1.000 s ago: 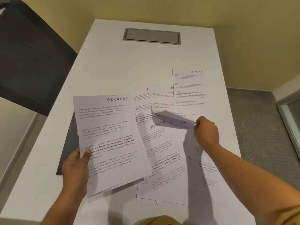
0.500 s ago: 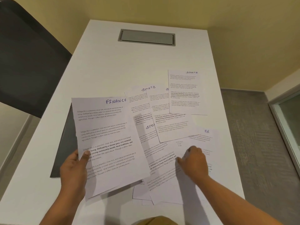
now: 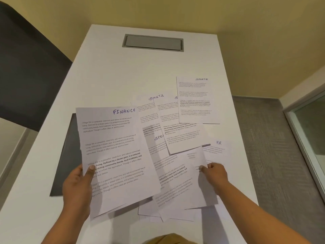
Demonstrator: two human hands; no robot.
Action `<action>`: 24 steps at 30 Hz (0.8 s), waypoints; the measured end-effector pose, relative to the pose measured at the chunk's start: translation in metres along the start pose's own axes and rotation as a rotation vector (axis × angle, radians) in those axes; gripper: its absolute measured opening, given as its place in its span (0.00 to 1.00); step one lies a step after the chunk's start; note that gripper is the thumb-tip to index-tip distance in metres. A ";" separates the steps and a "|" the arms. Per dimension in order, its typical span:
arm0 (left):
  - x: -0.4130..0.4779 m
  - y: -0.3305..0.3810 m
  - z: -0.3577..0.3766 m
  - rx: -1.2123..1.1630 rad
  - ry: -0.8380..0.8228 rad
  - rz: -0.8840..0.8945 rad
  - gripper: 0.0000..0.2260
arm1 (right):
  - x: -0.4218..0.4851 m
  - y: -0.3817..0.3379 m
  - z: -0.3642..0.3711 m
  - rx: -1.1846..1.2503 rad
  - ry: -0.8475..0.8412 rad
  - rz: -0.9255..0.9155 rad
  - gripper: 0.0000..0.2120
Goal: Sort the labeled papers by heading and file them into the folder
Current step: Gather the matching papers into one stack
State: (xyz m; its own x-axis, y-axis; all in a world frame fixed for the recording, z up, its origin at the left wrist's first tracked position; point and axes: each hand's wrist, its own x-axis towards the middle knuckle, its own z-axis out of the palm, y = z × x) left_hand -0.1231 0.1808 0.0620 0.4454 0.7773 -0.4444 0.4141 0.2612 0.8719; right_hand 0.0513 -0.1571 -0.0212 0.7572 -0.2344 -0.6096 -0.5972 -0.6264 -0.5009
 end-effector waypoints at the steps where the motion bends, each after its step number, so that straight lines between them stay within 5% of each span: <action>1: 0.000 0.001 0.001 -0.002 0.001 0.000 0.07 | 0.002 0.004 -0.009 -0.013 0.019 0.001 0.19; 3: 0.000 0.003 0.004 -0.003 0.000 0.001 0.06 | 0.004 0.016 -0.030 -0.083 0.058 0.011 0.10; 8: -0.001 0.004 0.011 0.002 -0.026 0.013 0.08 | 0.007 0.049 -0.060 -0.164 0.157 0.068 0.10; 17: -0.006 0.007 0.023 0.024 -0.071 0.016 0.10 | -0.005 0.071 -0.064 -0.169 0.092 0.082 0.11; 24: -0.011 0.010 0.028 0.024 -0.095 0.030 0.11 | -0.005 0.069 -0.054 -0.237 -0.160 -0.028 0.06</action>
State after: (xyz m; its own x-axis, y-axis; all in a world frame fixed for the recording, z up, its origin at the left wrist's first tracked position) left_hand -0.1016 0.1583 0.0698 0.5310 0.7261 -0.4369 0.4176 0.2244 0.8805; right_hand 0.0203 -0.2393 -0.0197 0.7101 -0.1058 -0.6961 -0.4839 -0.7915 -0.3733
